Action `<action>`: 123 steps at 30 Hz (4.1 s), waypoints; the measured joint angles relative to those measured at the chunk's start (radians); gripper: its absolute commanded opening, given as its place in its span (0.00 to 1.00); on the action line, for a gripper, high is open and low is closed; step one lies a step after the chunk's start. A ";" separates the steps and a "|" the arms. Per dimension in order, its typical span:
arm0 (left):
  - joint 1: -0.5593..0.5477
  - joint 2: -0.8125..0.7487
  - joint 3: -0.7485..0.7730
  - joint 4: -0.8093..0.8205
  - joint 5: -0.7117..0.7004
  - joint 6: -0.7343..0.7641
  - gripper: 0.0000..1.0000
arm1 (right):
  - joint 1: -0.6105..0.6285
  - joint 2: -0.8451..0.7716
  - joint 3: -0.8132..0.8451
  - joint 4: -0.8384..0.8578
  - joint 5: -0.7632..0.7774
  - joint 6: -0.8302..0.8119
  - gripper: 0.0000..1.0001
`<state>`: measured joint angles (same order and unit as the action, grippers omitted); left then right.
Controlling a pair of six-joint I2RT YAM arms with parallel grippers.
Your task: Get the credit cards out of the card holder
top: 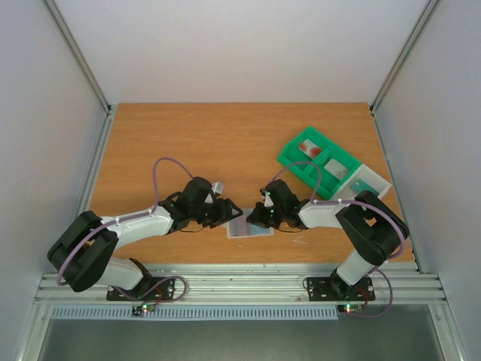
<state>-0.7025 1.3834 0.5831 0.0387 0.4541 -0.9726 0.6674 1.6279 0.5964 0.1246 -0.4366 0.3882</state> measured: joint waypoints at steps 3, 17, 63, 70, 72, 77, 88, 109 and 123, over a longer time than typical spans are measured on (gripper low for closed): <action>0.000 0.007 0.000 0.005 -0.002 0.006 0.63 | 0.000 0.000 -0.001 0.002 -0.001 0.000 0.03; 0.000 0.122 -0.005 0.077 0.011 0.008 0.67 | 0.000 0.000 -0.001 0.002 -0.001 0.000 0.03; 0.002 0.108 -0.048 0.180 0.048 -0.079 0.68 | 0.000 0.000 -0.001 0.003 -0.002 0.008 0.04; -0.006 0.096 -0.048 0.222 0.072 -0.086 0.68 | 0.000 0.005 -0.002 0.016 -0.011 0.017 0.06; -0.009 0.096 -0.048 0.229 0.075 -0.091 0.68 | 0.000 0.005 -0.004 0.020 -0.012 0.019 0.07; -0.020 0.096 -0.045 0.234 0.081 -0.093 0.68 | 0.000 0.002 -0.015 0.041 -0.014 0.023 0.10; -0.055 0.112 -0.003 0.237 0.085 -0.091 0.68 | 0.000 -0.051 -0.045 0.017 -0.004 0.024 0.15; -0.120 0.221 0.111 0.271 0.105 -0.078 0.62 | -0.013 -0.228 -0.065 -0.254 0.156 -0.035 0.25; -0.136 0.300 0.158 0.365 0.127 -0.105 0.58 | -0.036 -0.287 -0.101 -0.278 0.203 -0.027 0.22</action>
<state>-0.8387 1.6833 0.7414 0.4038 0.5812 -1.0779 0.6315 1.3411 0.4957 -0.1539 -0.2340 0.3611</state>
